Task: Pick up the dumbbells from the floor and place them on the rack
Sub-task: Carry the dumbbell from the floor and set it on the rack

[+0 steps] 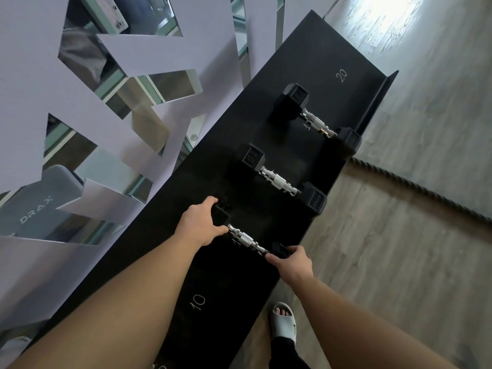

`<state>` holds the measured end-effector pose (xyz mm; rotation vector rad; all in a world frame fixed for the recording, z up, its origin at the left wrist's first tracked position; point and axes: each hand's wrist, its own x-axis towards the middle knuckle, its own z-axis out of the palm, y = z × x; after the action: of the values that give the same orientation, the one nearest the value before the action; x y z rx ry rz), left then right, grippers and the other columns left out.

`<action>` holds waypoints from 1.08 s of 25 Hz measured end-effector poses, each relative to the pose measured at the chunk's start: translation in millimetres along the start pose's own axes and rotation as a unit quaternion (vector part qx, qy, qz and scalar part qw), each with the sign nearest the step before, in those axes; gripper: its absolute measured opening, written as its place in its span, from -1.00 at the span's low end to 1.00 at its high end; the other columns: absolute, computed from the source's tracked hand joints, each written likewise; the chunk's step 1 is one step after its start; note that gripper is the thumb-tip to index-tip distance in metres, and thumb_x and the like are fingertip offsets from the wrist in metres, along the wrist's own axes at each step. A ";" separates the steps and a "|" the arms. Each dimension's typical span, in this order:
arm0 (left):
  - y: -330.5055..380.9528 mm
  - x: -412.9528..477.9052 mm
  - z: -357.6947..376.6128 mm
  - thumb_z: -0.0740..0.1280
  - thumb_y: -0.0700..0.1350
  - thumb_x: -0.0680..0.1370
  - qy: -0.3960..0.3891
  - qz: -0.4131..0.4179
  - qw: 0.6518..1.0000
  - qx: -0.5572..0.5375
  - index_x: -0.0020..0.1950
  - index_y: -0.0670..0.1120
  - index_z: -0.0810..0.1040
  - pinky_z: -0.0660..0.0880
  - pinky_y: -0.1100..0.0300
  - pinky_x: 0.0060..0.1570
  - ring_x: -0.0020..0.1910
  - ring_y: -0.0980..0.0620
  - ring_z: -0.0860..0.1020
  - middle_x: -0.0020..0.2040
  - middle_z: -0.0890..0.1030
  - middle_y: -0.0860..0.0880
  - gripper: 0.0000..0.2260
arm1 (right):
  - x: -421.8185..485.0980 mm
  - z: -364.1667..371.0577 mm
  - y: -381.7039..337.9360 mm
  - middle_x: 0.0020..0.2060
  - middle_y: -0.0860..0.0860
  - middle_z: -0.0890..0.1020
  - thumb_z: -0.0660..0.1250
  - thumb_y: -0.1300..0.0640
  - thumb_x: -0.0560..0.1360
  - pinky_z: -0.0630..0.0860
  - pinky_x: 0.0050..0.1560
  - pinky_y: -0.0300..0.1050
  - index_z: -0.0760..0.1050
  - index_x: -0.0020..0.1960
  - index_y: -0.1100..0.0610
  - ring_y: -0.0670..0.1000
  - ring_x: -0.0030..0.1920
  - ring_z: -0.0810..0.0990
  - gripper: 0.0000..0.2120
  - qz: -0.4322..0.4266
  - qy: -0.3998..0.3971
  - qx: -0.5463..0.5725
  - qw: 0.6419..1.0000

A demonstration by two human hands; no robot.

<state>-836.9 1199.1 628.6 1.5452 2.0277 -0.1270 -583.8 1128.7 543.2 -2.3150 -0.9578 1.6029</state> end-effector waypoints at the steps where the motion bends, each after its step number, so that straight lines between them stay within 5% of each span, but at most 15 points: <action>1: 0.5 0.2 -0.8 0.59 0.12 0.42 -0.003 -0.005 1.000 -0.001 0.52 0.13 0.32 0.56 0.12 -0.10 -0.05 0.02 0.52 0.18 0.61 -0.08 -0.25 | 0.4 0.0 0.8 0.33 0.16 0.46 0.60 -0.18 0.34 0.59 0.05 -0.05 0.34 0.44 0.09 0.07 0.01 0.56 -0.18 -0.003 0.000 0.001 1.000; 8: 1.0 7.5 2.5 0.59 0.14 0.41 -0.008 -0.023 1.000 -0.007 0.53 0.15 0.29 0.50 0.18 -0.17 -0.08 0.05 0.52 0.15 0.60 -0.05 -0.23 | 8.3 1.4 7.5 0.27 0.12 0.51 0.62 -0.20 0.29 0.51 -0.02 -0.14 0.39 0.39 0.11 0.02 -0.02 0.52 -0.18 -0.030 0.005 -0.004 1.000; 23: 4.4 -0.7 1.7 0.60 0.07 0.42 -0.015 -0.039 0.999 -0.001 0.51 0.12 0.31 0.57 0.10 -0.14 -0.06 -0.02 0.57 0.16 0.59 -0.10 -0.26 | 11.7 -4.6 1.2 0.20 0.12 0.55 0.65 -0.21 0.23 0.66 0.06 0.05 0.36 0.35 0.12 0.10 0.06 0.64 -0.13 -0.002 -0.030 -0.011 0.999; 27: 9.2 -2.1 2.1 0.60 0.06 0.44 -0.009 -0.042 0.999 -0.003 0.53 0.09 0.30 0.60 0.03 -0.04 0.01 -0.09 0.60 0.21 0.59 -0.13 -0.25 | 8.1 -4.6 -0.4 0.28 0.13 0.51 0.64 -0.20 0.26 0.54 -0.11 -0.12 0.35 0.39 0.11 0.05 -0.01 0.57 -0.14 0.000 -0.026 -0.009 1.000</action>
<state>-827.4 1199.4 630.4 1.4491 2.0774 -0.1665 -578.1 1134.8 539.0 -2.2967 -0.9874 1.6685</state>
